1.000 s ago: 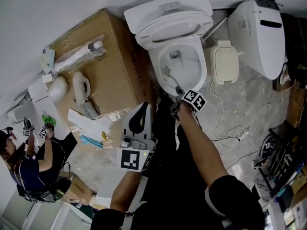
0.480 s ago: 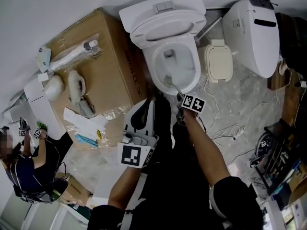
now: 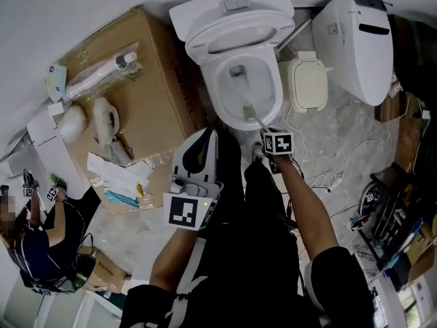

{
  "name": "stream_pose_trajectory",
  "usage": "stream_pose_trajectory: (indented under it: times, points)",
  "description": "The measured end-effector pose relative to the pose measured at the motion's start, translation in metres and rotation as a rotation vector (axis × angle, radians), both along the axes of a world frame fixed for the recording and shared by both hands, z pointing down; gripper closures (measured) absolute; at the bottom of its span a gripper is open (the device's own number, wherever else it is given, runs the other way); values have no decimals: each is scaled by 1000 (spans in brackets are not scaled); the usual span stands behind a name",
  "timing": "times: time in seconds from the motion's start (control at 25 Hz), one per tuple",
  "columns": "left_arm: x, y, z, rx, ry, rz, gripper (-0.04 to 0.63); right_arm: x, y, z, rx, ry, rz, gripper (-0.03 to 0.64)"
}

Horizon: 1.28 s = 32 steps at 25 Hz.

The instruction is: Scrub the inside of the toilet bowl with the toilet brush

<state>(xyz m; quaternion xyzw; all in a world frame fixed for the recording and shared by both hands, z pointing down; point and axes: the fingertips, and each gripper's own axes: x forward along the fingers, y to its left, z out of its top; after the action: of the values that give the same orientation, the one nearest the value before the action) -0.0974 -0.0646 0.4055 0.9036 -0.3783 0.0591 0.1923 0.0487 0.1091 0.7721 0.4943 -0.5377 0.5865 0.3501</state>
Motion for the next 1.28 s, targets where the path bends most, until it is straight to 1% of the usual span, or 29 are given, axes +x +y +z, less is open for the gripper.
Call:
stream_pose_trajectory:
  times: [0.16,0.28,0.36,0.48,0.64,0.88,1.04,1.28]
  points:
    - [-2,2,-7,-2,-4,5,587,7,3,-4,-24,26,-102,505]
    - [1,2,-10,0,-18,11,588,9,1,-5,-22,53,-218,505]
    - [3,2,-13,11,-24,-1,587,12,-1,-4,-14,75,-307,505]
    - [6,4,-20,25,-8,-36,586,17,4,-1,-11,88,-422,505]
    - [11,8,-21,-7,-23,-74,586,26,0,-3,-3,106,-568,505]
    - [31,10,-26,-13,15,-163,587,44,-6,-4,13,131,-824,505]
    - [40,16,-18,-37,-23,-215,586,56,-13,-1,23,153,-995,505]
    - [54,16,-18,-50,-28,-288,586,77,-37,0,38,175,-1190,505]
